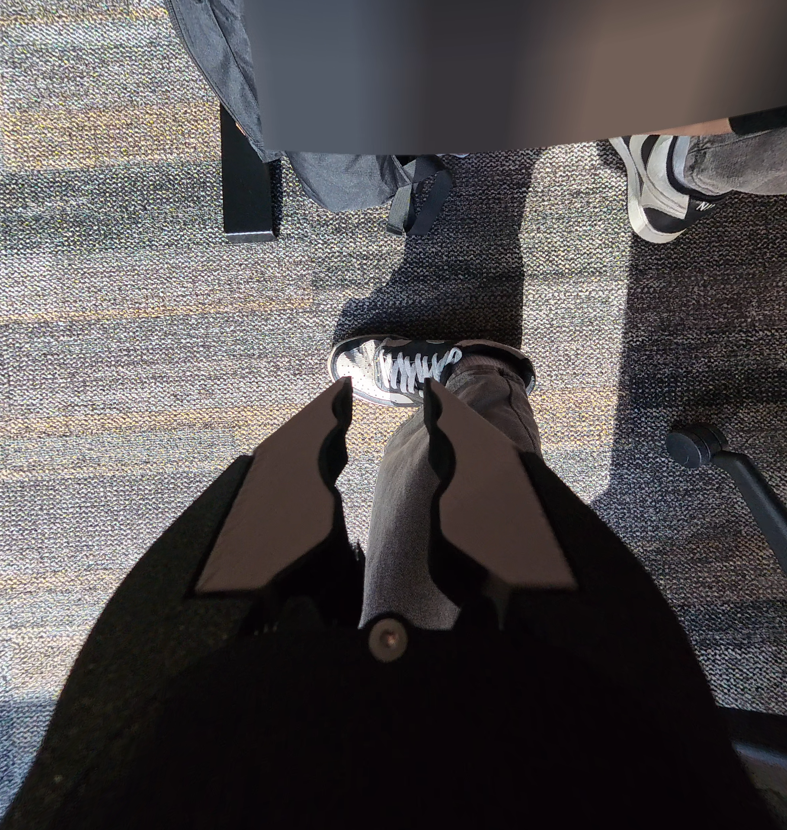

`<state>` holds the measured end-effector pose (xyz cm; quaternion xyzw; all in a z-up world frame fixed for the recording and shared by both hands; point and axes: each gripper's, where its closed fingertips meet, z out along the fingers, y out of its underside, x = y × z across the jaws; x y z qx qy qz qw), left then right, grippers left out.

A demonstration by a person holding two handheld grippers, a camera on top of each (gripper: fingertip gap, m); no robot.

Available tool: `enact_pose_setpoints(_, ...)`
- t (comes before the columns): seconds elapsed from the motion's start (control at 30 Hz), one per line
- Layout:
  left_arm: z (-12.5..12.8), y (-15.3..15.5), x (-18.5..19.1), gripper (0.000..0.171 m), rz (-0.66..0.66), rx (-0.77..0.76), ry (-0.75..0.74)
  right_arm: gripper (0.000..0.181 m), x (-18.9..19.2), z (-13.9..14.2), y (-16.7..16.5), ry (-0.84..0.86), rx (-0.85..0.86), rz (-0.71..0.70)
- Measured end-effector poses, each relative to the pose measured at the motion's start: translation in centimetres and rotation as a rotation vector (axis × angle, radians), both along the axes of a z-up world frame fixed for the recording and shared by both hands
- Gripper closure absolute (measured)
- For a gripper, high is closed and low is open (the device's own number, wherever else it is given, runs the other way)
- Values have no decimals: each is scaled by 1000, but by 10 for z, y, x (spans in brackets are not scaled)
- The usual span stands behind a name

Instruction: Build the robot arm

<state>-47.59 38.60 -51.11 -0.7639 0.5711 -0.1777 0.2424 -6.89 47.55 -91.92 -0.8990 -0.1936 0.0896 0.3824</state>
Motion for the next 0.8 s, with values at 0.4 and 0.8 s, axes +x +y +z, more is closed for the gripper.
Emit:
enact_pose_setpoints(0.4, 20, 2, 0, 141, 53, -13, -67, 180, -2, 30, -19, -163, 30, -19)
enact_pose_setpoints(0.8, 29, 35, -17, 142, 332, -180, -234, 179, -248, 336, -154, 23, 144, 247)
